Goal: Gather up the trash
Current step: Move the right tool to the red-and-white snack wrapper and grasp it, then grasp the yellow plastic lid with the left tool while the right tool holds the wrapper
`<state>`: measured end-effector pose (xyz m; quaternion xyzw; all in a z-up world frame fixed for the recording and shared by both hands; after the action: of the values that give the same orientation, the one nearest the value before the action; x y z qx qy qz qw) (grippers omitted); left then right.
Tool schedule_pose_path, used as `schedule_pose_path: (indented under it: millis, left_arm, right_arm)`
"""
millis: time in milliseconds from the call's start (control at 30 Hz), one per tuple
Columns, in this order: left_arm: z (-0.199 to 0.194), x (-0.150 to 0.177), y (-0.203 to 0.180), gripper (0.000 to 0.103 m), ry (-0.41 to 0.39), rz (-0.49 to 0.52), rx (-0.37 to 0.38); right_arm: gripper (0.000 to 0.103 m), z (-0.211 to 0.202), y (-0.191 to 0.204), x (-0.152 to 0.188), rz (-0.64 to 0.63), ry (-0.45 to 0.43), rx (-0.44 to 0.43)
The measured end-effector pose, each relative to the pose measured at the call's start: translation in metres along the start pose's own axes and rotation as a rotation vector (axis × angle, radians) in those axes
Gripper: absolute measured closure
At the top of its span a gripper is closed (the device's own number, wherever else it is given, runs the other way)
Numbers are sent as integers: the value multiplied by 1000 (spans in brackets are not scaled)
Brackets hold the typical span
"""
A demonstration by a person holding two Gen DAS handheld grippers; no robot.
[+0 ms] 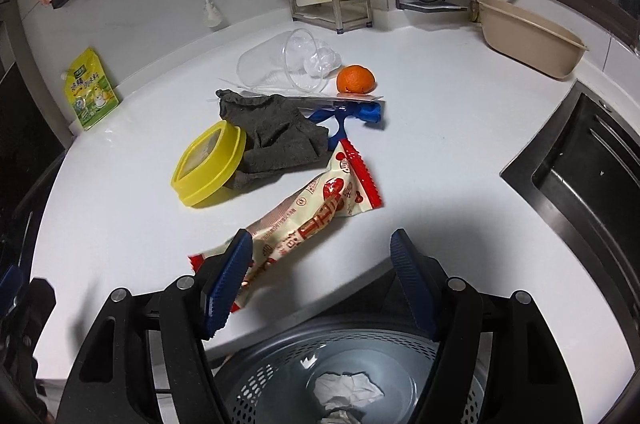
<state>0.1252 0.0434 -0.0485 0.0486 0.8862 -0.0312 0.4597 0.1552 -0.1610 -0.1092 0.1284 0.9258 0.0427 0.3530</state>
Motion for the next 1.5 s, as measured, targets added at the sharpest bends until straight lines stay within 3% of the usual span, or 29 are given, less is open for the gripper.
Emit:
schedule_pose_path:
  millis: [400, 567, 700, 900, 1200, 1500]
  left_arm:
    - [3, -2, 7, 11, 2, -18, -1]
    - [4, -2, 5, 11, 5, -14, -2]
    - [6, -4, 0, 11, 9, -6, 1]
    - [18, -9, -17, 9, 32, -8, 33]
    - [58, -29, -51, 7, 77, 4, 58]
    - [104, -44, -64, 7, 154, -22, 57]
  right_arm:
    - [35, 18, 6, -10, 49, 18, 47]
    - [72, 18, 13, -14, 37, 11, 11]
    - [87, 17, 13, -16, 18, 5, -16]
    - [97, 6, -5, -22, 1, -38, -40]
    - [98, -9, -49, -35, -7, -87, -18]
    - [98, -5, -70, -38, 3, -83, -70]
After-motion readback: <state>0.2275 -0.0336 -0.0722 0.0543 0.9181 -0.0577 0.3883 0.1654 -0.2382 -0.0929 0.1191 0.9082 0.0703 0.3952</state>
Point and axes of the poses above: each gripper's, at about its wrist camera, not at the fingertips, and z roughly the way its jaws point, y to its left, x to its underside, the point moved 7 cm from there along z, roughly the way its jaws point, and after that the axes turned 1 degree about z, right-handed, at the moved point
